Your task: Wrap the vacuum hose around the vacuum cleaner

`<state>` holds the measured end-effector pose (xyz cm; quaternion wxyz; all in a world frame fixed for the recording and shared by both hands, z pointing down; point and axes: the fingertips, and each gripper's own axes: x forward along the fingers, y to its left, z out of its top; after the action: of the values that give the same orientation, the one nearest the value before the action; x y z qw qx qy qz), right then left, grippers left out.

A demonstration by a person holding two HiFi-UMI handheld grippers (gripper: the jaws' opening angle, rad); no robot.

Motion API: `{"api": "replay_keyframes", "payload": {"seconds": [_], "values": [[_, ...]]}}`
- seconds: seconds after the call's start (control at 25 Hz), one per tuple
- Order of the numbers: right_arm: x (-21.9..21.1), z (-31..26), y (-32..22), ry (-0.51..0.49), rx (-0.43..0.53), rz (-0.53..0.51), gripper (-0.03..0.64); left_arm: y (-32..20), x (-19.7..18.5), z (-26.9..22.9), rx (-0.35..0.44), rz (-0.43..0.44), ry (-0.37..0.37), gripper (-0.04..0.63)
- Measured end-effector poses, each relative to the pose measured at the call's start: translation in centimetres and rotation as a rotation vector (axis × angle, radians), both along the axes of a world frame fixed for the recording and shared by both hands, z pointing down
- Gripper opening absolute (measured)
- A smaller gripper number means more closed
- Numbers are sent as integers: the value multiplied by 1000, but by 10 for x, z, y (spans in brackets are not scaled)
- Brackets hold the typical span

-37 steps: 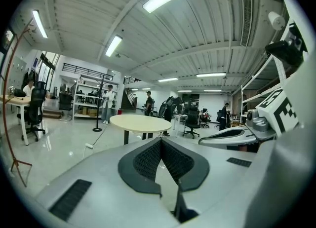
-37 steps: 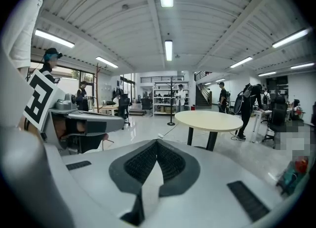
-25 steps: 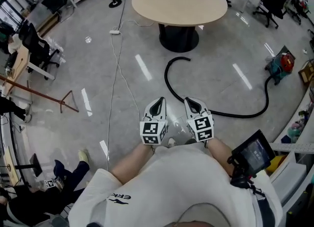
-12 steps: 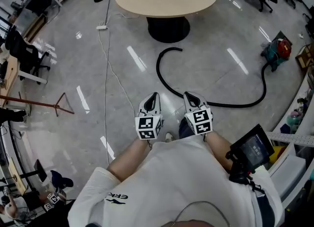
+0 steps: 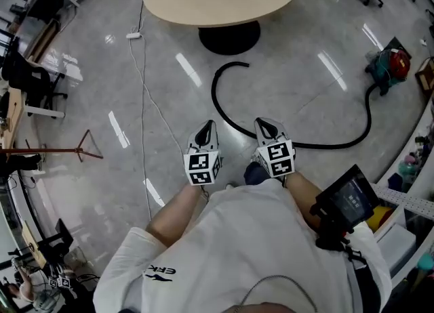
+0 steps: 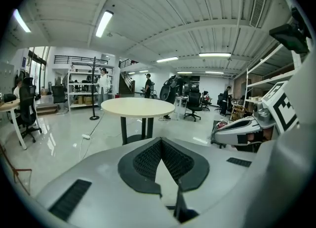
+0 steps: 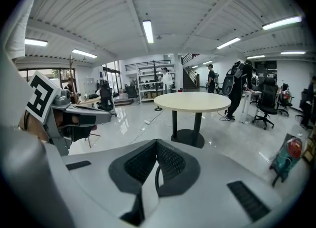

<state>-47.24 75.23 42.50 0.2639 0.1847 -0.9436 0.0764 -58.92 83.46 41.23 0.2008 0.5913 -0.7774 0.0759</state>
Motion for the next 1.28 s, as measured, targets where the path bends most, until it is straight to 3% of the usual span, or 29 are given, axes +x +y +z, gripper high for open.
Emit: {"api": "replay_keyframes", "payload": {"seconds": [0.32, 0.76, 1.28], "values": [[13, 32, -89, 26, -48, 6, 3, -85, -3, 27, -80, -5, -26, 3], [22, 129, -121, 170, -122, 10, 3, -133, -23, 124, -278, 131, -68, 3], [23, 327, -112, 360, -226, -42, 3, -158, -22, 335, -496, 404, -88, 3]]}}
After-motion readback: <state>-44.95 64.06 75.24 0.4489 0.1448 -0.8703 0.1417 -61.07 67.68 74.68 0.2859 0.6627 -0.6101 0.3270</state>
